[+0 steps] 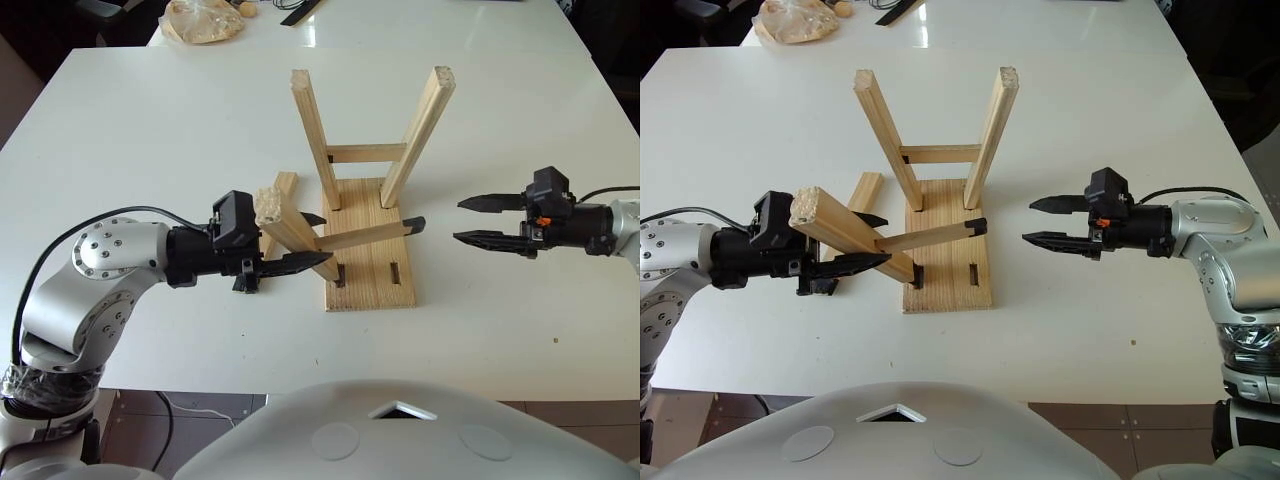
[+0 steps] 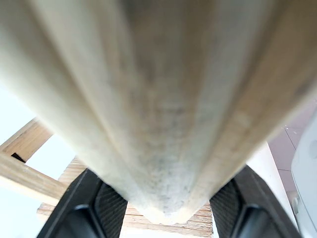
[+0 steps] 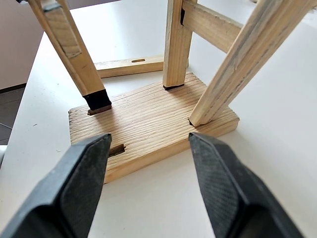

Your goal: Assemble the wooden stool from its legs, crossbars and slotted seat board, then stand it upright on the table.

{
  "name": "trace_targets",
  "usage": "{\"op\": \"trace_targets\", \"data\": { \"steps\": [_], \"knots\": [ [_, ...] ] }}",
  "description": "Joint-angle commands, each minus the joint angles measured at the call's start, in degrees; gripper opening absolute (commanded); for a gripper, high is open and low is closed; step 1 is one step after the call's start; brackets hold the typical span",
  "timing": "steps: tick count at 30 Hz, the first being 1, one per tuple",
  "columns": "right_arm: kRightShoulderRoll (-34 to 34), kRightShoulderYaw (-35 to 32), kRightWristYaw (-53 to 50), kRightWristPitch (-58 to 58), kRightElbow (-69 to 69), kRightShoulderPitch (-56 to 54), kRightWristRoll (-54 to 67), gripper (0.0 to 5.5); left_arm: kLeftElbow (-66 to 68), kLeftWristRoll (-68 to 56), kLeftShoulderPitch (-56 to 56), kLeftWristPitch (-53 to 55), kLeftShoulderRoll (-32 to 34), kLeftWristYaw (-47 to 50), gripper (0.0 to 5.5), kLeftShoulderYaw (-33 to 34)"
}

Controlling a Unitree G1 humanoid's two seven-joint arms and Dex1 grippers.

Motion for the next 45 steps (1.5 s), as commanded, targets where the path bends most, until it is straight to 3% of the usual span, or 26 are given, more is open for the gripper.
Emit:
{"op": "trace_targets", "data": {
  "steps": [1,27,36,45],
  "knots": [
    [0.39,0.45,-0.39,-0.01,0.04,-1.26,-0.54,2.87,1.37,2.07,1.15,-0.35,-0.36,-0.29,2.06,-1.98],
    [2.48,0.51,-0.87,-0.62,0.15,-1.70,-0.63,2.87,1.30,2.27,-2.24,-1.53,-0.28,-2.27,2.05,-3.36],
    [3.21,1.17,-1.16,-0.91,-0.24,-1.66,-1.07,2.87,6.66,19.74,1.67,-11.88,2.30,-4.95,2.05,-14.11],
    [3.95,2.24,-1.42,-0.91,-0.61,-1.52,-1.11,2.87,10.48,18.81,0.24,-10.03,2.59,-4.16,2.05,-17.64]
  ]
}}
